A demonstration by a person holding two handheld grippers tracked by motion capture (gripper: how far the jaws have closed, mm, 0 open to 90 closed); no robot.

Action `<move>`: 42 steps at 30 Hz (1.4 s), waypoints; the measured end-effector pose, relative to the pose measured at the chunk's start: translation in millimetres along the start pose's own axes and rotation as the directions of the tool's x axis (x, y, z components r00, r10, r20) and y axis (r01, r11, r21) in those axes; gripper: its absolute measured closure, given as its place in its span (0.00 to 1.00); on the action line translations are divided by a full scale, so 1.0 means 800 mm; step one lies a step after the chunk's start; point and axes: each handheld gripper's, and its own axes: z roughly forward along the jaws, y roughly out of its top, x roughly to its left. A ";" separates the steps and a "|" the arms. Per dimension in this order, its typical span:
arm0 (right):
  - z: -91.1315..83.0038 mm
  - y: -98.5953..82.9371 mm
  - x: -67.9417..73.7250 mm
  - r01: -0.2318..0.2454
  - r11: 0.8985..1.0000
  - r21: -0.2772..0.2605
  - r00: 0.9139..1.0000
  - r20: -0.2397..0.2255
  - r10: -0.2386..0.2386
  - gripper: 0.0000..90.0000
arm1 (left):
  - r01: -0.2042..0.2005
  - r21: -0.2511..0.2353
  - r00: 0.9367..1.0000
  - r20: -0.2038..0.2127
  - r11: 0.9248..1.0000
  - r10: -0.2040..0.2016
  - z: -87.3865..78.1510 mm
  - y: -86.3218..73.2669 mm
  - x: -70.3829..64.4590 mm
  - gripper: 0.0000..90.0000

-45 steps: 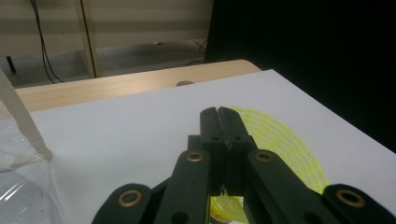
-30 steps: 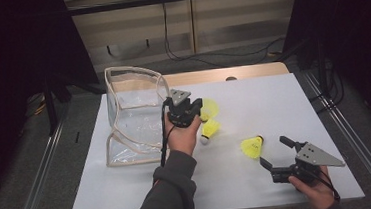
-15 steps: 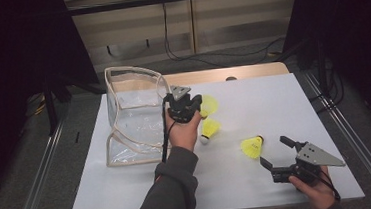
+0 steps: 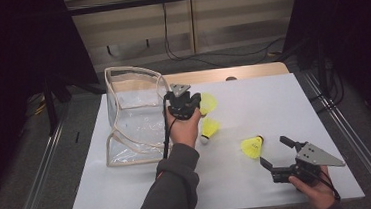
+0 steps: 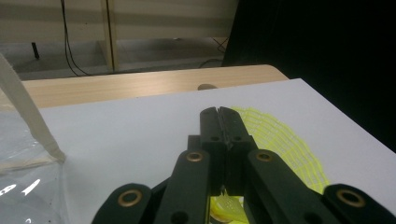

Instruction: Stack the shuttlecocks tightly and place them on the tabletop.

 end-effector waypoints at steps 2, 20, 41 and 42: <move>0.000 0.000 0.000 -0.001 1.000 -0.001 1.000 0.000 0.001 0.03 | -0.003 -0.001 1.000 -0.001 1.000 0.003 0.002 0.001 -0.002 1.00; 0.000 0.000 0.001 -0.004 1.000 -0.003 1.000 -0.004 0.004 0.03 | -0.008 0.014 0.999 -0.048 1.000 0.009 0.024 -0.002 -0.003 1.00; 0.000 0.001 0.002 0.004 1.000 -0.004 1.000 -0.008 -0.004 0.03 | -0.038 0.027 0.992 -0.121 0.999 0.042 0.046 -0.010 0.000 1.00; 0.000 0.000 0.001 0.005 1.000 -0.002 1.000 -0.007 -0.005 0.03 | -0.036 0.030 0.991 -0.127 0.999 0.040 0.047 -0.011 0.000 1.00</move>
